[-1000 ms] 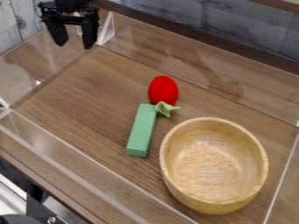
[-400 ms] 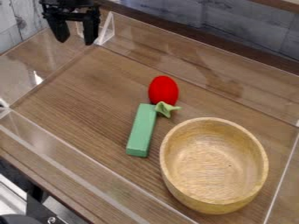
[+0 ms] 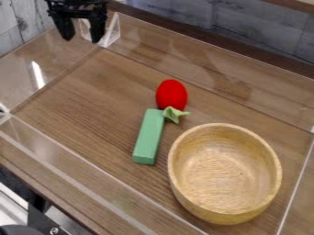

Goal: Move the red fruit to the right

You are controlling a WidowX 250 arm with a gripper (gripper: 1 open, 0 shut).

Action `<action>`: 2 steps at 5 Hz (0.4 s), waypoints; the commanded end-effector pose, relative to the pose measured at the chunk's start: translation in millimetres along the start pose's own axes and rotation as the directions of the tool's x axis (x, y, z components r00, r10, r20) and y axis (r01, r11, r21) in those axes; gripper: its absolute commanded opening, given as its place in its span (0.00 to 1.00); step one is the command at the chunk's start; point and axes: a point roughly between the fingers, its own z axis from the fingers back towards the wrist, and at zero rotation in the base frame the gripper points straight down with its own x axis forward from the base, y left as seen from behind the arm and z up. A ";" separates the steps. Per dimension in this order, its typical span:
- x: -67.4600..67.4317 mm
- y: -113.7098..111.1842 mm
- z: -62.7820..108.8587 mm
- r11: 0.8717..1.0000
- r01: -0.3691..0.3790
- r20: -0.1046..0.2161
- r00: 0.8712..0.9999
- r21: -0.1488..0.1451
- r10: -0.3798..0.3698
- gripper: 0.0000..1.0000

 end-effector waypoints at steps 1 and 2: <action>-3.6 -0.3 20.1 1.000 -0.015 0.059 0.998 0.018 0.014 1.00; -15.2 -0.7 22.2 0.999 -0.037 0.062 0.997 0.016 0.036 1.00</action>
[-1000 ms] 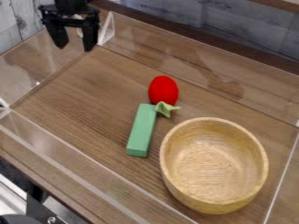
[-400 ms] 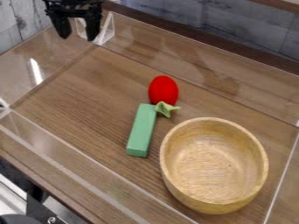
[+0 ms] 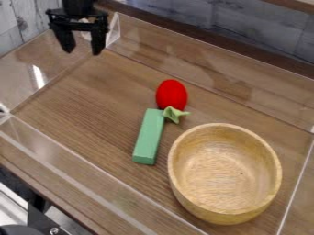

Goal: Move the red fruit to the right

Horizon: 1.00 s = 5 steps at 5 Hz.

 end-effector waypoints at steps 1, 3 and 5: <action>-5.9 3.8 31.9 0.999 -0.044 0.078 0.996 0.013 0.042 1.00; -16.9 -7.5 44.9 1.000 0.022 0.075 0.997 0.007 -0.023 1.00; -14.9 -0.7 40.6 0.994 0.105 0.048 0.993 0.016 -0.105 1.00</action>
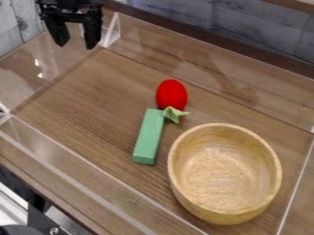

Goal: Move the red fruit to the right

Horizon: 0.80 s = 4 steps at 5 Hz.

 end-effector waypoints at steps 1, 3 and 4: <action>5.5 6.6 19.9 0.998 0.063 0.043 0.997 0.023 -0.064 1.00; 10.7 -0.3 13.0 0.988 0.155 0.019 0.988 0.011 -0.155 1.00; 14.1 0.8 4.3 0.992 0.123 0.012 0.992 0.003 -0.123 1.00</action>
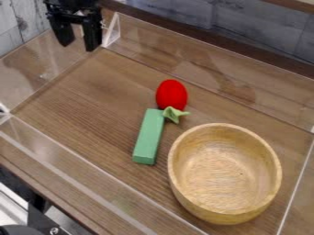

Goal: Move the red fruit to the right

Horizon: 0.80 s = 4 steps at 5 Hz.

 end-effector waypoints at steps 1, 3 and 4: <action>9.7 6.0 12.2 0.998 -0.066 0.064 0.996 0.021 0.064 1.00; 13.8 5.1 14.9 0.988 -0.155 0.087 0.984 0.015 0.153 1.00; 16.9 15.0 19.7 0.989 -0.144 0.093 0.986 0.016 0.142 1.00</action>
